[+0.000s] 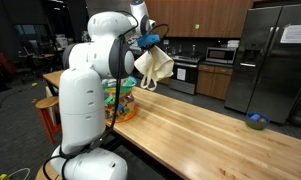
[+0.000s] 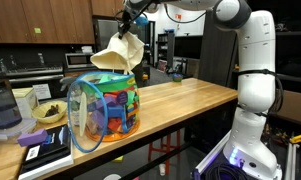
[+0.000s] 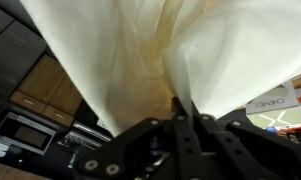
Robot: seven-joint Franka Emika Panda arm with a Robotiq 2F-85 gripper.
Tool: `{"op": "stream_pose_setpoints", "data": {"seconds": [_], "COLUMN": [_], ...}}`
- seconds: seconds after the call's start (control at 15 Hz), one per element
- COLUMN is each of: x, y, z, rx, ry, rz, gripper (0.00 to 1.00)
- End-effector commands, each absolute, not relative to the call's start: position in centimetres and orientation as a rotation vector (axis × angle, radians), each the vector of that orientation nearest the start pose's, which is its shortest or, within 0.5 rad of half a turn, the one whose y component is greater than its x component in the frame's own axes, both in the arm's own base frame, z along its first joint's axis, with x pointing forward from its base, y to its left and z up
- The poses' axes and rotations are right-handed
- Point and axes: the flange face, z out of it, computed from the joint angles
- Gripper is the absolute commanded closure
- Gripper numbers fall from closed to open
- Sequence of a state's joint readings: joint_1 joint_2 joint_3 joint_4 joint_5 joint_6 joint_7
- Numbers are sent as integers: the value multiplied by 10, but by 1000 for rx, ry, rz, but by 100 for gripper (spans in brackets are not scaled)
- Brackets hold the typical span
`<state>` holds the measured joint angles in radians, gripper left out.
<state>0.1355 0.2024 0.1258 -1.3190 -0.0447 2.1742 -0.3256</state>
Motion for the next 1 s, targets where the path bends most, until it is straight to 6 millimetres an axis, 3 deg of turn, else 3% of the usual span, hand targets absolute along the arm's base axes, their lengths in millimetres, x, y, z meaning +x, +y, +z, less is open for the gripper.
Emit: {"op": "stream_pose_setpoints", "data": {"seconds": [0.0, 0.33, 0.53, 0.73, 0.93], "x": [615, 599, 600, 612, 633], "y": [182, 210, 213, 192, 142], "z": [721, 733, 734, 731, 724], "rx": [-2794, -2688, -2644, -2652, -2727], "ry": [-1054, -1215, -1250, -1174, -1014], "rz": [-1081, -1112, -1127, -1150, -1161], "gripper": [99, 99, 99, 99, 99]}}
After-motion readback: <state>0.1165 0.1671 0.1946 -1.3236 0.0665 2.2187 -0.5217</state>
